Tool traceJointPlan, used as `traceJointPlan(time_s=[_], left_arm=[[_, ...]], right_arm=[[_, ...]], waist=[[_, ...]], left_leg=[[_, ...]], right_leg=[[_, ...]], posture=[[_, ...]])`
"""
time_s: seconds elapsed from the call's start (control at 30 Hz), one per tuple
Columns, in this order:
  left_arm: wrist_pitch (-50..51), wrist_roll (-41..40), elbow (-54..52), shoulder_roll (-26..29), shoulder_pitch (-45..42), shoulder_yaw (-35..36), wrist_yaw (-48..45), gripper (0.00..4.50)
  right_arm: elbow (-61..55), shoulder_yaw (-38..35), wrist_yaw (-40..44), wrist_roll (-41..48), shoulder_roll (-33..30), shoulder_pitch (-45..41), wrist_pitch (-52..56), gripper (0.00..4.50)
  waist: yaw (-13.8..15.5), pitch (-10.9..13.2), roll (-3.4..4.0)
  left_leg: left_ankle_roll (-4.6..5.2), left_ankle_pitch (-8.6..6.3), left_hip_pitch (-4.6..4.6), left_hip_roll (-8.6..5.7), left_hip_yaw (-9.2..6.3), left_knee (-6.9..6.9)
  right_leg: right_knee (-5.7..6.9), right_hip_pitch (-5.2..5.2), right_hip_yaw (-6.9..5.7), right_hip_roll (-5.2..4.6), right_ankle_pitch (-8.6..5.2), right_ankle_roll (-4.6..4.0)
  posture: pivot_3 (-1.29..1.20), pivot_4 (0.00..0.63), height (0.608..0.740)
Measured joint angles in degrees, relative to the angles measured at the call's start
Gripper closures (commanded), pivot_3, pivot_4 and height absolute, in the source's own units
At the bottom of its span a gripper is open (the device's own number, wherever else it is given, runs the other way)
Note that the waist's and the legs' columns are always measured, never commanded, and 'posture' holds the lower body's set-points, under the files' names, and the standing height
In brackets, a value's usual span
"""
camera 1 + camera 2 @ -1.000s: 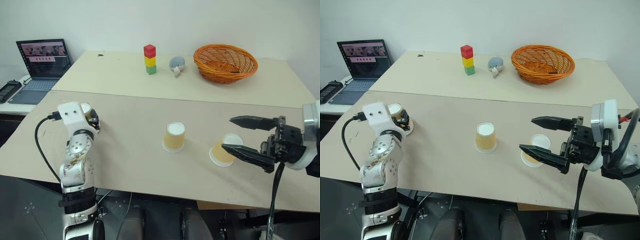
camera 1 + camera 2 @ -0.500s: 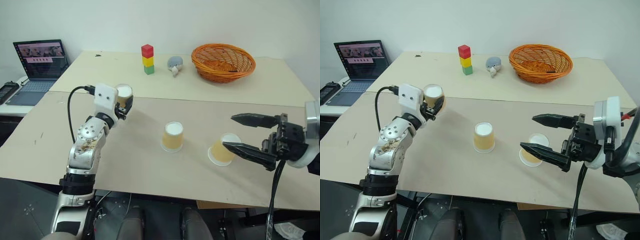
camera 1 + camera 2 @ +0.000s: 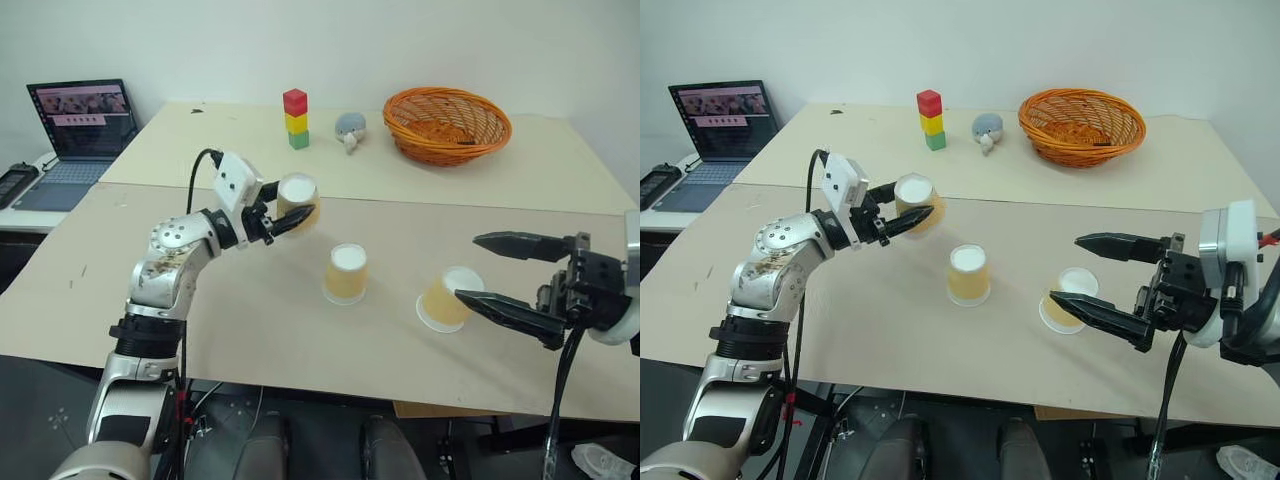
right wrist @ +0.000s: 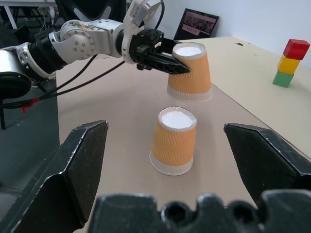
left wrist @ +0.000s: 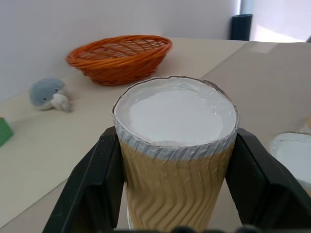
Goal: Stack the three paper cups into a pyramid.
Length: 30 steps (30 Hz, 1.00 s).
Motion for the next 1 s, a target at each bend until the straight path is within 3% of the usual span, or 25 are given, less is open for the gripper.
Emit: traceJointPlan(time_s=[0.47, 1.0], left_arm=[[4.6, -2.2, -1.0, 5.8, 4.2, -0.4, -9.4, 1.64], [6.9, -3.6, -2.0, 5.3, 5.1, -2.1, -12.5, 1.64]], right_arm=[[-0.3, -0.7, -1.0, 0.3, -0.3, 0.7, 0.2, 0.0], [-0.4, -1.3, -2.1, 2.3, -1.1, 0.3, 0.7, 0.0]], waist=[[-0.1, 0.0, 0.03], [0.0, 0.0, 0.04]], left_leg=[[0.0, 0.0, 0.0, 0.03, 0.01, 0.0], [0.0, 0.0, -0.01, 0.04, 0.01, 0.0]], right_leg=[[-0.01, 0.0, -0.01, 0.01, -0.01, 0.0], [-0.02, -0.01, 0.0, 0.0, -0.03, 0.02]], posture=[[0.0, 0.15, 0.638], [0.0, 0.15, 0.638]])
